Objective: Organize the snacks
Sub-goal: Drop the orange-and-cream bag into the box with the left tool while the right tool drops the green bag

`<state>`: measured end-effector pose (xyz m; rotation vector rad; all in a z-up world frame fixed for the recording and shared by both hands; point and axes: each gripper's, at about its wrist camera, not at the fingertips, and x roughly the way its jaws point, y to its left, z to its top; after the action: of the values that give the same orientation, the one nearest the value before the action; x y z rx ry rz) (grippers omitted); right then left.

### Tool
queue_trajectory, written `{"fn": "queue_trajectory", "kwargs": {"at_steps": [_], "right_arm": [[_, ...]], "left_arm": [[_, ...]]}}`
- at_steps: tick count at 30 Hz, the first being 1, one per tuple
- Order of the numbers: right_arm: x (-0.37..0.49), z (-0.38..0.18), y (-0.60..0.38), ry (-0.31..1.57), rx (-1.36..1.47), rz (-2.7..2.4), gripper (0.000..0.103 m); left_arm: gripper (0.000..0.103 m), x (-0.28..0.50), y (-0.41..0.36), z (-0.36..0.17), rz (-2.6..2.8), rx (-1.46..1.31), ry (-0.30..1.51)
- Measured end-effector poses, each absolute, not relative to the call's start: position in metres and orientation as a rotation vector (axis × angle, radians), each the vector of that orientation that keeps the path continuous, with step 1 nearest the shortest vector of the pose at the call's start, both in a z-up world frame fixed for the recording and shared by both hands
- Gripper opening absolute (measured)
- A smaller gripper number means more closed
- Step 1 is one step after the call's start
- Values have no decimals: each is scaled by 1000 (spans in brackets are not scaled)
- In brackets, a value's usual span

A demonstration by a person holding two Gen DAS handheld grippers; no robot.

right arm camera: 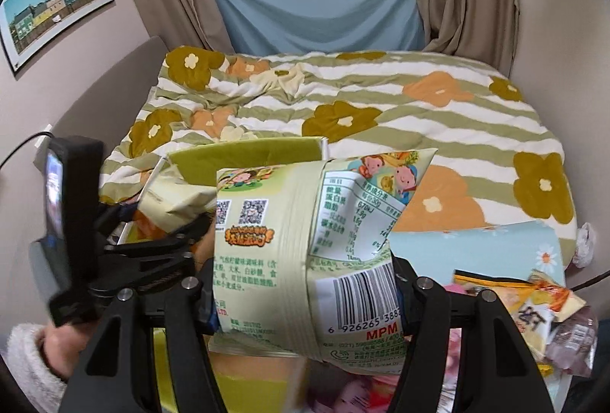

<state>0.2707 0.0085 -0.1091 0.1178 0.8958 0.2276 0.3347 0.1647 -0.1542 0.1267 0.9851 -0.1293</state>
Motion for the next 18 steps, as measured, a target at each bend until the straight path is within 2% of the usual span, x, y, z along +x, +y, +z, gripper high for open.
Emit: {"fn": "queue_trajectory", "kwargs": {"at_steps": [5,7,10,18], "right_arm": [[287,-120,19,916,118,227,59],[294,-123,26,924,123,231,59],[299,-125,32,935,125,246,59],[303,-125,42,943,109,270,59]], "left_arm": [[76,344,171,-172,-115,126,1010],[84,346,174,-179,-100,125,1024],[103,339,178,-179,-120,117,1000],[103,327,192,-178,-93,103,1003]]}}
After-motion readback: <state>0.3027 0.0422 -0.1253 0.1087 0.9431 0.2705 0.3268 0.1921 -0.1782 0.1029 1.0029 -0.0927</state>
